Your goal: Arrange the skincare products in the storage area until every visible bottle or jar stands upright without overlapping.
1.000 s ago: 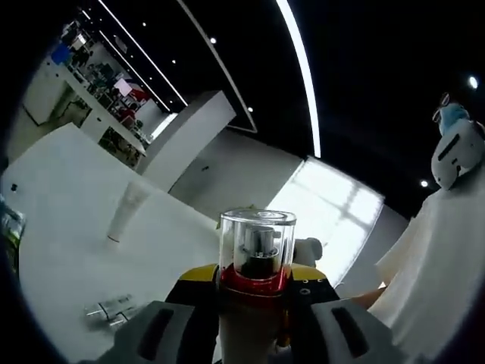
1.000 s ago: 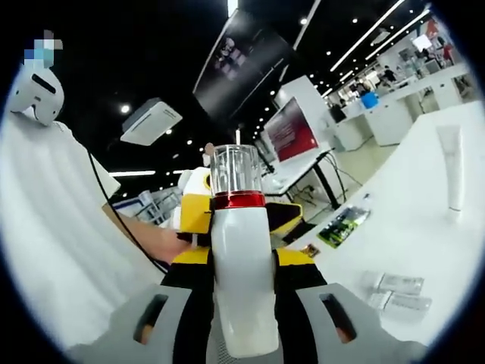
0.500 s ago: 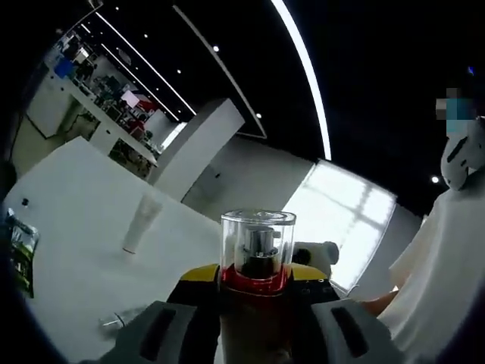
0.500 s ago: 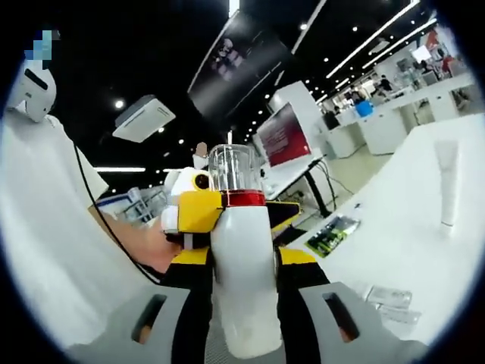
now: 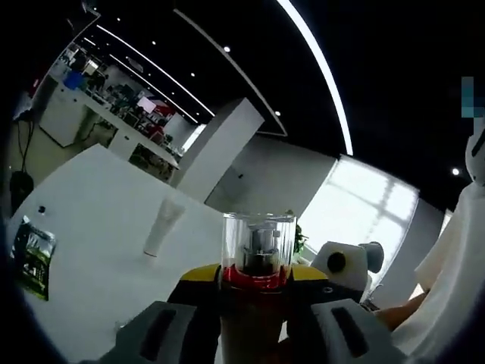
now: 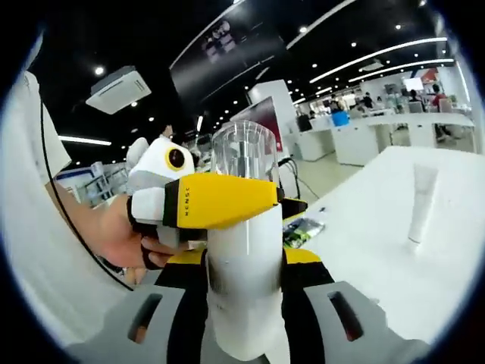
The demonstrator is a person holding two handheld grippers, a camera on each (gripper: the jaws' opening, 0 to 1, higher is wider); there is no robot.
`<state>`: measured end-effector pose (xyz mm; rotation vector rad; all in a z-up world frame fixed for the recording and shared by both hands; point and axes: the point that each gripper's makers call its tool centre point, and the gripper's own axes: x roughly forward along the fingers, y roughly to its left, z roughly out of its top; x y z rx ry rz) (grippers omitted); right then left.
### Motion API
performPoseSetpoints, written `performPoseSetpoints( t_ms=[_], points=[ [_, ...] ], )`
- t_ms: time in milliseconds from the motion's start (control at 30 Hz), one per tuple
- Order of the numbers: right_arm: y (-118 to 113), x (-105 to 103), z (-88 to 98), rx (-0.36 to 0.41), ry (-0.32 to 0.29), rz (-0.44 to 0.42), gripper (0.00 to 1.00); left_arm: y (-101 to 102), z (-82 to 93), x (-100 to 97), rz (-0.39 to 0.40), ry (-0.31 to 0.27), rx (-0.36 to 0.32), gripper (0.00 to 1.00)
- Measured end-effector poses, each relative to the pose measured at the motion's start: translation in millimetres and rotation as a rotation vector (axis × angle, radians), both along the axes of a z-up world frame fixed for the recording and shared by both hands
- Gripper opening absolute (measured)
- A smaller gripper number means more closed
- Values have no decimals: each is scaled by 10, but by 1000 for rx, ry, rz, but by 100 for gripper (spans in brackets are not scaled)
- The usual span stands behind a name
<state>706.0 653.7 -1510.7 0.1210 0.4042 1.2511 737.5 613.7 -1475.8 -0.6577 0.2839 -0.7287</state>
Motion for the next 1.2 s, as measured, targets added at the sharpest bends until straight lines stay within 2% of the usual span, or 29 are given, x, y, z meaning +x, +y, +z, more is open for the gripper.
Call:
performPoseSetpoints(
  t_ms=[267, 400, 533, 633, 667, 733, 833, 933, 1200],
  points=[
    [32, 89, 5, -38, -11, -69, 34, 72, 12, 68, 87, 31, -16, 31],
    [34, 88, 9, -44, -20, -62, 33, 72, 27, 59, 90, 13, 5, 31],
    [16, 65, -43, -52, 3, -1, 32, 43, -26, 41, 43, 36, 13, 32],
    [-9, 8, -47, -23, 62, 53, 32, -4, -37, -18, -38, 48, -2, 31],
    [-22, -5, -16, 6, 82, 68, 32, -11, -16, -29, -56, 34, -2, 31],
    [-46, -25, 4, 18, 98, 100, 32, -55, 14, -72, -99, -4, 17, 31],
    [-54, -73, 45, 60, 147, 151, 32, -77, 40, -87, -126, -23, 17, 32],
    [-77, -109, 85, 80, 160, 213, 32, -117, 83, -120, -171, -70, 21, 34],
    [-61, -232, 149, 101, 159, 332, 32, -151, 127, -190, -251, -78, -8, 39]
  ],
)
